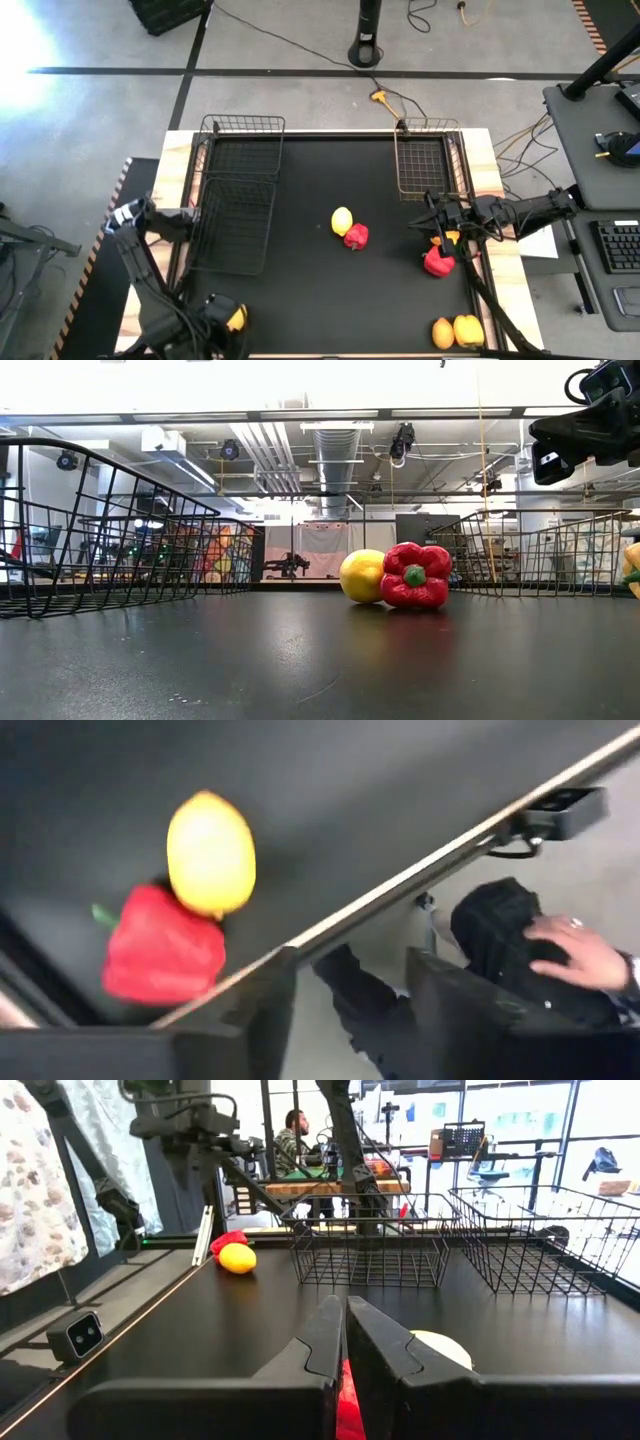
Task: Sort produce into baskets
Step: Put the bottom left lemon into the bottom black wire basket
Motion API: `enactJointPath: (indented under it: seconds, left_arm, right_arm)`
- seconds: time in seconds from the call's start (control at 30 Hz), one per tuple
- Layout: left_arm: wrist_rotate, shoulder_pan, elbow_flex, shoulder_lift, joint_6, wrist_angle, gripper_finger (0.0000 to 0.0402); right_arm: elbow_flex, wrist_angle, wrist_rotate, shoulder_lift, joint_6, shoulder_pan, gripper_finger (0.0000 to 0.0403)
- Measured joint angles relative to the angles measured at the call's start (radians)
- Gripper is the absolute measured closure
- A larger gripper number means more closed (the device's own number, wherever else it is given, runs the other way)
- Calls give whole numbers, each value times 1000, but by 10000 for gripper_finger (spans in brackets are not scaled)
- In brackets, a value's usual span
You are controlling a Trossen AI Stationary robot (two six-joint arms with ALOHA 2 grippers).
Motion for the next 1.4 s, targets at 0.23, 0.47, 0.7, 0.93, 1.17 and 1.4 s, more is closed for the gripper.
enactJointPath:
  seconds: [0.23,0.47,0.7,0.93,1.17,1.4]
  left_arm:
    - [185,61,13,106,-30,-65,109]
    - [223,152,10,186,178,-113,50]
    - [245,187,-7,215,344,-121,43]
    - [253,172,-138,137,293,-8,43]
    - [292,152,-299,117,219,123,43]
    - [295,134,-407,116,194,310,43]
  right_arm:
    - [0,0,0,0,0,0,390]
    - [0,0,0,0,0,0,390]
    - [0,0,0,0,0,0,390]
    - [0,0,0,0,0,0,390]
    - [0,0,0,0,0,0,390]
    - [0,0,0,0,0,0,390]
